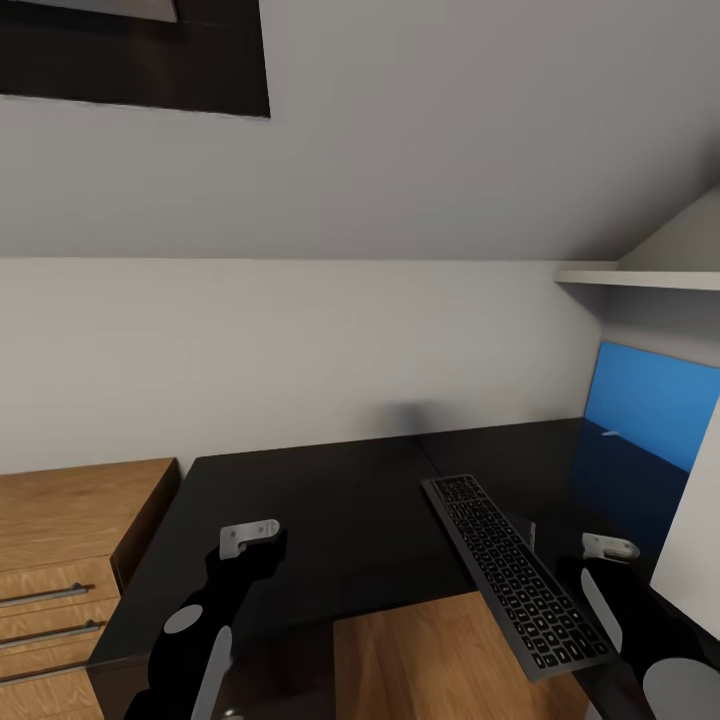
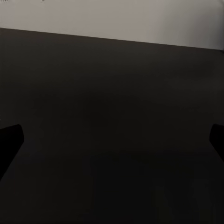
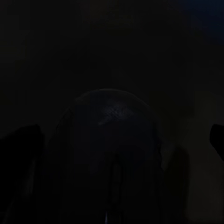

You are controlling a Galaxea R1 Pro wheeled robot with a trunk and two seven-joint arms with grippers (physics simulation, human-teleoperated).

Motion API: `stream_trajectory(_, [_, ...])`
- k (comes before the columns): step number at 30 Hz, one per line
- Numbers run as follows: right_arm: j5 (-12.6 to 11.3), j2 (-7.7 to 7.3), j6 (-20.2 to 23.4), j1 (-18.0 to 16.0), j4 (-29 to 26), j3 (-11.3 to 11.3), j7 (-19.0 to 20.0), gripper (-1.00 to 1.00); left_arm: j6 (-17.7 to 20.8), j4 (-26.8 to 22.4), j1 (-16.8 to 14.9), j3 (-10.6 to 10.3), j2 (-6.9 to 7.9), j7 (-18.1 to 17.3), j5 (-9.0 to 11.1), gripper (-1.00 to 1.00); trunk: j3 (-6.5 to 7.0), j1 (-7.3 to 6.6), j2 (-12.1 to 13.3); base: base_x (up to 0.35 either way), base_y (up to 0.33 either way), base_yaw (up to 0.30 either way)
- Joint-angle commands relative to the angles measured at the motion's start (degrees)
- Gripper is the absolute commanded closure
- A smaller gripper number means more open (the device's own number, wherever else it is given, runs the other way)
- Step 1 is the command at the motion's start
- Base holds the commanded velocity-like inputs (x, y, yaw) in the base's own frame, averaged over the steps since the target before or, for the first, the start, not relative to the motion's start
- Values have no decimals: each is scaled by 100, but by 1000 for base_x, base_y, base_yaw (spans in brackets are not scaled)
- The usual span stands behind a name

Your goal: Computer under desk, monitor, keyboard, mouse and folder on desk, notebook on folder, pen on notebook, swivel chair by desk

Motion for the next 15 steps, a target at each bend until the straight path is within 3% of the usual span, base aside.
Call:
stream_trajectory(1, [-108, 0, 43, 2, 43, 10, -10, -100, 31, -7, -4, -4, -2, 26, 5, -100, 10, -23, 38, 0, 0, 0])
stream_trajectory(15, [-114, 0, 48, 2, 43, 12, -10, -100, 31, -7, -4, 0, -1, 30, 4, -100, 46, -66, 118, 0, 0, 0])
